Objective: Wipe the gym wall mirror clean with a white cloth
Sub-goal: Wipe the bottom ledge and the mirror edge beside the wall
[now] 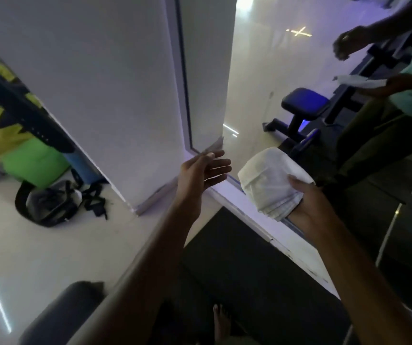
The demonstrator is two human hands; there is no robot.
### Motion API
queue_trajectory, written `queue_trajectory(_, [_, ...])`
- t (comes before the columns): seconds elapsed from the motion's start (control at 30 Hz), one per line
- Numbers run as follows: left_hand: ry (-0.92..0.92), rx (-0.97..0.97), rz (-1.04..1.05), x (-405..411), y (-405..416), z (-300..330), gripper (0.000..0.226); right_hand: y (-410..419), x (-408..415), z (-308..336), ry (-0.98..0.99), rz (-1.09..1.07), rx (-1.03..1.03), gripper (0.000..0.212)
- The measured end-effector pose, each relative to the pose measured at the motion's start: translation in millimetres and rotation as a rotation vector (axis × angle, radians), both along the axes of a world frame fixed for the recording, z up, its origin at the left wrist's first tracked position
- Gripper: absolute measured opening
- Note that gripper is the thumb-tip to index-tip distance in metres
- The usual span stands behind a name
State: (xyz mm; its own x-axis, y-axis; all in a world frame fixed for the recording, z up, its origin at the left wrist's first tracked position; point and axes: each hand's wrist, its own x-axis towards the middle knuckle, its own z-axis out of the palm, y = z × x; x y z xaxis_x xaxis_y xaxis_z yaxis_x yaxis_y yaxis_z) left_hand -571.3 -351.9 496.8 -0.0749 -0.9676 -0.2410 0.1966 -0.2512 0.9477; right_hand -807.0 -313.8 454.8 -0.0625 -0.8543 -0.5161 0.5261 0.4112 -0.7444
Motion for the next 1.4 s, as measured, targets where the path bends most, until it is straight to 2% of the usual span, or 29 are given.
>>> queue_trajectory(0.13, [0.109, 0.088, 0.101, 33.8, 66.8, -26.6, 0.035, 49.1, 24.5, -12.3, -0.014, 0.136, 0.075, 0.043])
queue_trajectory(0.27, [0.178, 0.155, 0.269, 85.5, 147.8, -52.4, 0.033, 99.2, 76.4, -27.4, 0.015, 0.164, 0.066, 0.019])
queue_trajectory(0.4, [0.214, 0.206, 0.398, 135.9, 241.3, -80.2, 0.033, 161.2, 131.9, -42.7, 0.012, 0.346, 0.074, 0.050])
queue_trajectory(0.5, [0.195, 0.253, 0.499, 168.4, 318.0, -101.6, 0.033, 218.5, 168.9, -61.5, 0.027, 0.419, 0.105, 0.035])
queue_trajectory(0.63, [0.233, 0.316, 0.676, 214.4, 409.5, -130.4, 0.031, 287.5, 215.1, -99.2, 0.061, 0.511, 0.248, 0.047])
queue_trajectory(0.83, [0.237, 0.404, 0.878, 279.5, 502.6, -168.7, 0.029, 345.7, 298.4, -147.3, 0.220, 0.746, 0.356, 0.034])
queue_trajectory(1.0, [0.256, 0.487, 0.991, 330.0, 520.9, -208.4, 0.026, 344.9, 380.4, -195.4, 0.308, 0.899, 0.289, 0.031])
queue_trajectory(1.17, [0.250, 0.555, 1.028, 381.8, 498.7, -262.4, 0.024, 303.9, 460.0, -259.7, 0.398, 1.039, 0.290, 0.032])
queue_trajectory(1.4, [0.092, 0.612, 0.986, 445.8, 455.6, -361.9, 0.018, 235.2, 553.3, -357.6, 0.514, 1.120, 0.306, 0.019])
